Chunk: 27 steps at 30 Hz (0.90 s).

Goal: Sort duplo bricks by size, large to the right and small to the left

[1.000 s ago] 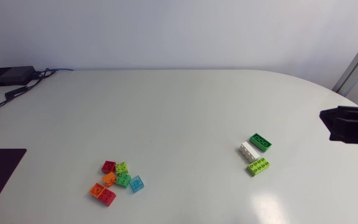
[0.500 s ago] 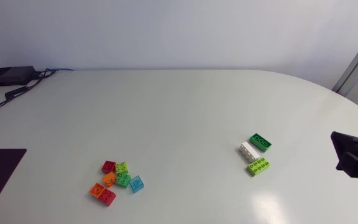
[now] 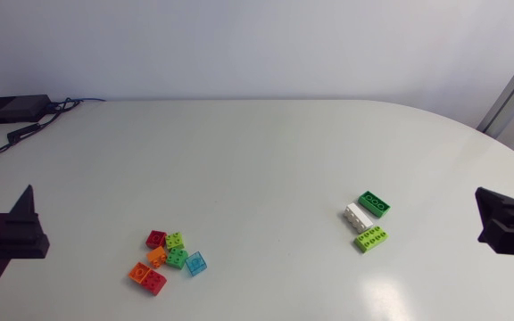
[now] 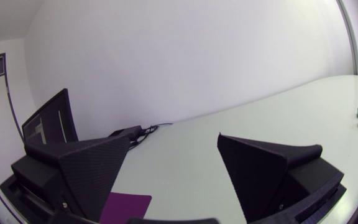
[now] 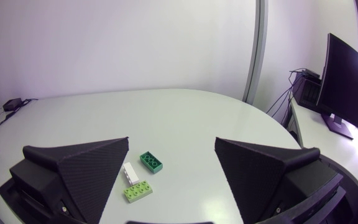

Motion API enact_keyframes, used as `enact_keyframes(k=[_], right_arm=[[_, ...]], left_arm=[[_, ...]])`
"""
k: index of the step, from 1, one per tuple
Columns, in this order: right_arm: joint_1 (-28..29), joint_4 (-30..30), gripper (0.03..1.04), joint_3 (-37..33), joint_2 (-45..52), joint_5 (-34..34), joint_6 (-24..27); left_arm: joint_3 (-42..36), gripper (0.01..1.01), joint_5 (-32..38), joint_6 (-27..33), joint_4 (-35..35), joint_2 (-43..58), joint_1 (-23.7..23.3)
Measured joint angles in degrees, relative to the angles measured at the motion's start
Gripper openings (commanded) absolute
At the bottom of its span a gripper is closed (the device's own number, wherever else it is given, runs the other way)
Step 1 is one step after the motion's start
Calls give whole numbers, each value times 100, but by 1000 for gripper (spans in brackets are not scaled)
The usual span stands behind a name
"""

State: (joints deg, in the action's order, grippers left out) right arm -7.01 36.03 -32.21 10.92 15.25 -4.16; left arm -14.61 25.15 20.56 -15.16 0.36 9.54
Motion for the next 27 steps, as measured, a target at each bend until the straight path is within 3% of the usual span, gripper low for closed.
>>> enact_keyframes(k=[11,27], right_arm=[[72,-887,998,675,-114,-48,190],[411,-2402,995,2057,-647,-876,280]], left_arm=[[498,980,-398,271,549,-4,229],[964,980,-1587,-850,1038,-4,-409]])
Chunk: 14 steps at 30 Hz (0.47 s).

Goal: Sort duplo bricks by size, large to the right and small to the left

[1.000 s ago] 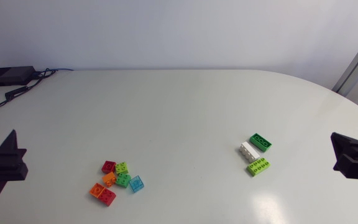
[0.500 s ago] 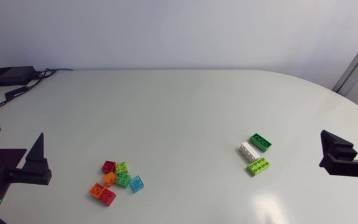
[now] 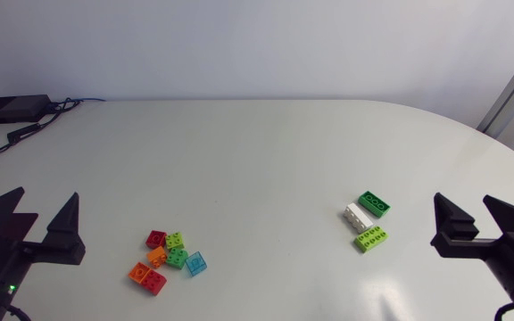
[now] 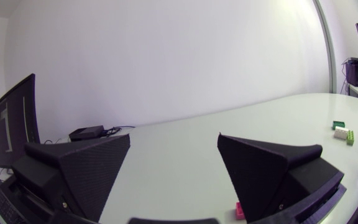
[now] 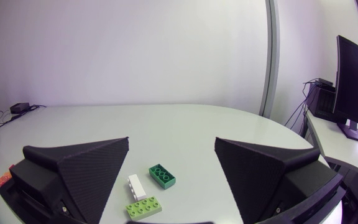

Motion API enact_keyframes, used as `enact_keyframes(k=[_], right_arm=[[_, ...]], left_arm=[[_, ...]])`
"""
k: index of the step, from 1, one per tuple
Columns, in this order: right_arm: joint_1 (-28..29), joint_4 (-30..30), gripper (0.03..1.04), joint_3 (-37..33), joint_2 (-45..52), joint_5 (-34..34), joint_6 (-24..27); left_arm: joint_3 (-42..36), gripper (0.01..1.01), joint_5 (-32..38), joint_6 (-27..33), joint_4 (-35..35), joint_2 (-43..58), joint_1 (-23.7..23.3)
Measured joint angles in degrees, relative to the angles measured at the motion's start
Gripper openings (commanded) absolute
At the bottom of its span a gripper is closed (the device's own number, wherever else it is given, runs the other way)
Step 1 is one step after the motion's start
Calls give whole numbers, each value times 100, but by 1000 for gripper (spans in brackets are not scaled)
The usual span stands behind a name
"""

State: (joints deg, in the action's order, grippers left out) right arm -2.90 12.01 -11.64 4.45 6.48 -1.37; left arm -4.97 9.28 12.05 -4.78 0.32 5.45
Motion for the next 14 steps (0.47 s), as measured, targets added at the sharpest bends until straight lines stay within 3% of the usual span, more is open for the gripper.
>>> enact_keyframes(k=[14], right_arm=[[254,-1189,995,916,-404,-616,101]], left_arm=[[358,984,-870,-1012,378,0,-505]])
